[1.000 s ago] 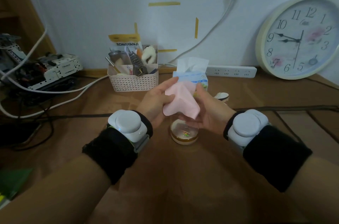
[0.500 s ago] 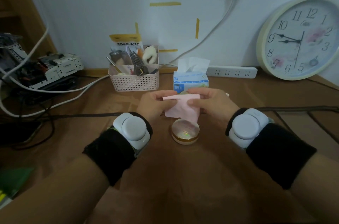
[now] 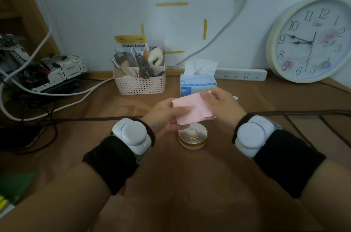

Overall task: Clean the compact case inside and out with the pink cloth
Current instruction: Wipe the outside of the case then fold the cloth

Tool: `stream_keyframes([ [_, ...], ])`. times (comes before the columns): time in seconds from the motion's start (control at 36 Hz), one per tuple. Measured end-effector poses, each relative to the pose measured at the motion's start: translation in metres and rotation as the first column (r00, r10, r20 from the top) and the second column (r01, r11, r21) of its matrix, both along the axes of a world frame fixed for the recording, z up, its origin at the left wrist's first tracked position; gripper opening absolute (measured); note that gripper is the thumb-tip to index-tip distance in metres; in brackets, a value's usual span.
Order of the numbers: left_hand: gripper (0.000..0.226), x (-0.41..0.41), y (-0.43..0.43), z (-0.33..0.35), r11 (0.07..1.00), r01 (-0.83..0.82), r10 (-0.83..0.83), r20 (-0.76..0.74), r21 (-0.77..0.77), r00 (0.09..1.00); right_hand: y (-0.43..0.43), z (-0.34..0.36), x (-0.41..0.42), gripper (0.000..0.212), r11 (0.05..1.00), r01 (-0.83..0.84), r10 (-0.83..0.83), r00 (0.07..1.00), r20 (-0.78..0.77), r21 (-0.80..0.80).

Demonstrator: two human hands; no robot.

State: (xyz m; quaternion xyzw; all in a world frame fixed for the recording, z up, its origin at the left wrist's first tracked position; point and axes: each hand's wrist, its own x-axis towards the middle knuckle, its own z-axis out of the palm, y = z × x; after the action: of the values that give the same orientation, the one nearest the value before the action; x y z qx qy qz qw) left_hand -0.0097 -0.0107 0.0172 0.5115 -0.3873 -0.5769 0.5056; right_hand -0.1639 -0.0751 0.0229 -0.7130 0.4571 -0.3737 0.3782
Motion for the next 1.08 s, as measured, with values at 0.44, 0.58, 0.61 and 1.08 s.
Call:
stream_keyframes([
  [0.44, 0.038, 0.005, -0.002, -0.001, 0.991, -0.090, 0.097, 0.063, -0.103, 0.993, 0.002, -0.002, -0.017, 0.017, 0.906, -0.262, 0.169, 0.944, 0.284, 0.332],
  [0.58, 0.037, 0.004, -0.002, -0.002, 0.993, -0.091, 0.094, 0.039, -0.069, 0.995, 0.003, -0.001, -0.014, 0.031, 0.921, -0.222, 0.152, 0.962, 0.228, 0.320],
  [0.61, 0.033, 0.004, -0.002, -0.002, 0.993, -0.095, 0.099, 0.051, -0.070, 0.994, 0.002, 0.000, -0.014, 0.025, 0.908, -0.221, 0.139, 0.960, 0.241, 0.355],
  [1.08, 0.026, 0.016, -0.044, -0.024, 0.989, -0.094, 0.144, 0.585, -0.116, 0.798, -0.022, -0.018, -0.001, 0.021, 0.992, 0.019, 0.006, 0.981, -0.196, 0.125],
])
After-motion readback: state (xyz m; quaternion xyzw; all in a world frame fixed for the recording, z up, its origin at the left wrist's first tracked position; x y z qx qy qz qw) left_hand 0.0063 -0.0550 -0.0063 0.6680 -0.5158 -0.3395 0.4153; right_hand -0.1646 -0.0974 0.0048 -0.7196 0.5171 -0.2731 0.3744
